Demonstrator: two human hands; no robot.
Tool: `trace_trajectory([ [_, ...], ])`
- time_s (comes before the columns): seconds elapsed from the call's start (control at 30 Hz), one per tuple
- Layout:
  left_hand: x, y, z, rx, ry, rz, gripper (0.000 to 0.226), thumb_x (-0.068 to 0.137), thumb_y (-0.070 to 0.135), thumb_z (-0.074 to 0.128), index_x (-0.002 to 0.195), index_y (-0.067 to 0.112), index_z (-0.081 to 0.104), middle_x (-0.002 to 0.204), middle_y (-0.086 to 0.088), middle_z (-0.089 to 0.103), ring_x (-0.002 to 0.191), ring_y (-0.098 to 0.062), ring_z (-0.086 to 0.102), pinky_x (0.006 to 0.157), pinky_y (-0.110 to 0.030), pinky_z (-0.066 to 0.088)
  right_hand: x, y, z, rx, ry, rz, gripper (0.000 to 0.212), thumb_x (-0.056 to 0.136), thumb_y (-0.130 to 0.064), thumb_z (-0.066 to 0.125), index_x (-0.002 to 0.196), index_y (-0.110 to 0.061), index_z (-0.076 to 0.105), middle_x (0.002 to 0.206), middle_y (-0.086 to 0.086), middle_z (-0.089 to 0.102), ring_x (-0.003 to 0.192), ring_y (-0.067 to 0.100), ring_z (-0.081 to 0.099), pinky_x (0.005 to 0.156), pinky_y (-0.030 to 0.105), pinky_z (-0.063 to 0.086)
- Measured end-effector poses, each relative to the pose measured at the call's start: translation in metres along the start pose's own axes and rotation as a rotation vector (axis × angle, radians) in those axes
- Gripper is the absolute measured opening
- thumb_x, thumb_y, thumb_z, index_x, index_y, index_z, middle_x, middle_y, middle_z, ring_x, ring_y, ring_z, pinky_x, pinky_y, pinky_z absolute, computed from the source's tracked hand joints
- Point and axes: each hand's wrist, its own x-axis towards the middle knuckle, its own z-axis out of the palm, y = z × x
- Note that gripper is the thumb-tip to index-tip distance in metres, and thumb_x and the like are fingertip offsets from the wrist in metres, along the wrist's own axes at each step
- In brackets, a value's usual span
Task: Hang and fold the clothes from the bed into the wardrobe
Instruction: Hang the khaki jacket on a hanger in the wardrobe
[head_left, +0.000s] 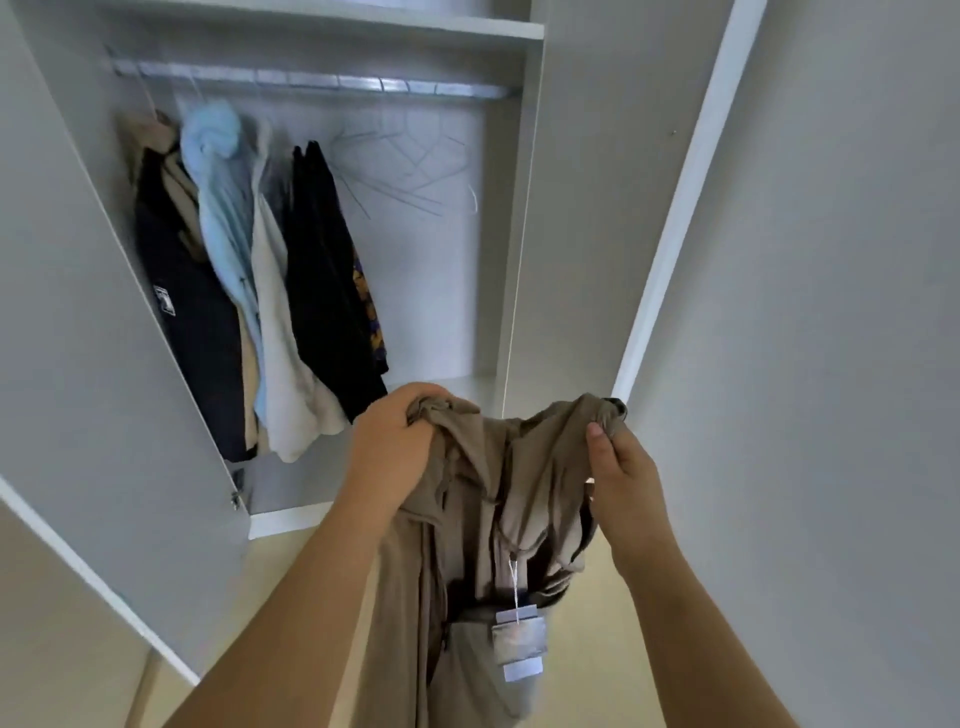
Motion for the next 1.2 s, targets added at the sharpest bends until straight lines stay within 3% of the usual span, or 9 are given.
trace_trajectory([
  [0.1, 0.052, -0.007, -0.010, -0.134, 0.058, -0.198, 0.038, 0.081, -0.008, 0.045, 0.076, 0.026, 0.062, 0.083, 0.009, 0.061, 0.075, 0.000, 0.055, 0.062, -0.010, 0.042, 0.056, -0.011, 0.041, 0.085, -0.073, -0.026, 0.027, 0.099, -0.026, 0.042, 0.086, -0.041, 0.059, 0.087, -0.019, 0.064, 0.090, 0.006, 0.061, 0.079, 0.021, 0.047],
  [0.23, 0.102, -0.030, -0.033, -0.134, 0.064, -0.473, 0.030, 0.076, -0.004, 0.061, 0.087, 0.023, 0.058, 0.095, -0.005, 0.056, 0.084, -0.020, 0.054, 0.066, -0.027, 0.045, 0.120, -0.028, 0.092, 0.178, -0.190, -0.011, 0.022, 0.099, -0.034, 0.040, 0.110, -0.040, 0.058, 0.103, -0.014, 0.061, 0.094, 0.000, 0.057, 0.085, 0.021, 0.044],
  [0.47, 0.141, -0.072, -0.065, 0.753, 0.086, -0.520, 0.021, 0.095, 0.016, 0.039, 0.104, 0.010, 0.057, 0.106, -0.010, 0.059, 0.083, -0.018, 0.049, 0.076, -0.026, 0.040, 0.179, -0.034, 0.163, 0.290, -0.297, 0.048, 0.040, 0.097, -0.041, 0.041, 0.133, -0.026, 0.049, 0.101, -0.017, 0.056, 0.089, -0.002, 0.053, 0.076, 0.019, 0.042],
  [0.63, 0.187, -0.066, -0.064, 0.060, 0.194, -0.494, 0.019, 0.097, 0.021, 0.045, 0.097, 0.014, 0.063, 0.104, -0.013, 0.064, 0.100, -0.030, 0.058, 0.095, -0.038, 0.046, 0.207, -0.035, 0.181, 0.363, -0.432, 0.064, 0.036, 0.095, -0.034, 0.049, 0.130, -0.033, 0.047, 0.099, -0.024, 0.057, 0.083, -0.005, 0.058, 0.060, 0.006, 0.047],
  [0.73, 0.215, -0.048, -0.051, -0.348, 0.159, -0.383, 0.026, 0.095, 0.019, 0.051, 0.080, 0.028, 0.070, 0.086, -0.002, 0.070, 0.090, -0.022, 0.064, 0.083, -0.033, 0.053, 0.221, -0.031, 0.189, 0.254, -0.626, -0.043, 0.056, 0.083, -0.020, 0.069, 0.121, -0.048, 0.038, 0.109, -0.021, 0.054, 0.094, 0.000, 0.062, 0.075, 0.017, 0.055],
  [0.87, 0.256, -0.029, -0.031, -0.477, 0.021, -0.185, 0.037, 0.095, 0.017, 0.049, 0.074, 0.037, 0.073, 0.077, 0.012, 0.072, 0.075, -0.003, 0.068, 0.063, -0.014, 0.052, 0.237, -0.027, 0.208, 0.217, -0.787, -0.112, 0.077, 0.071, -0.005, 0.078, 0.128, -0.036, 0.035, 0.119, -0.011, 0.056, 0.102, -0.001, 0.059, 0.078, 0.012, 0.052],
  [1.03, 0.316, -0.041, -0.030, -0.599, 0.064, -0.117, 0.030, 0.096, 0.015, 0.047, 0.084, 0.032, 0.069, 0.080, 0.004, 0.070, 0.078, -0.012, 0.066, 0.074, -0.025, 0.056, 0.274, -0.033, 0.234, -0.073, -0.721, -0.088, 0.014, 0.085, -0.021, 0.065, 0.099, -0.016, 0.065, 0.082, -0.011, 0.067, 0.080, 0.005, 0.065, 0.078, 0.022, 0.055],
  [1.13, 0.354, -0.057, -0.036, -0.608, 0.069, -0.128, 0.029, 0.095, 0.018, 0.049, 0.082, 0.034, 0.069, 0.078, 0.007, 0.071, 0.073, -0.006, 0.067, 0.065, -0.019, 0.055, 0.314, -0.036, 0.246, -0.008, -0.645, 0.037, 0.014, 0.091, -0.020, 0.057, 0.085, -0.016, 0.069, 0.065, -0.011, 0.066, 0.059, -0.003, 0.063, 0.057, 0.008, 0.049],
  [1.2, 0.380, -0.066, -0.041, -0.575, 0.070, -0.124, 0.020, 0.091, 0.021, 0.055, 0.087, 0.037, 0.066, 0.080, 0.014, 0.071, 0.074, -0.001, 0.067, 0.062, -0.014, 0.053, 0.342, -0.040, 0.253, 0.149, -0.594, 0.099, 0.023, 0.094, -0.014, 0.052, 0.085, -0.028, 0.068, 0.073, -0.014, 0.070, 0.071, 0.000, 0.067, 0.067, 0.012, 0.051],
])
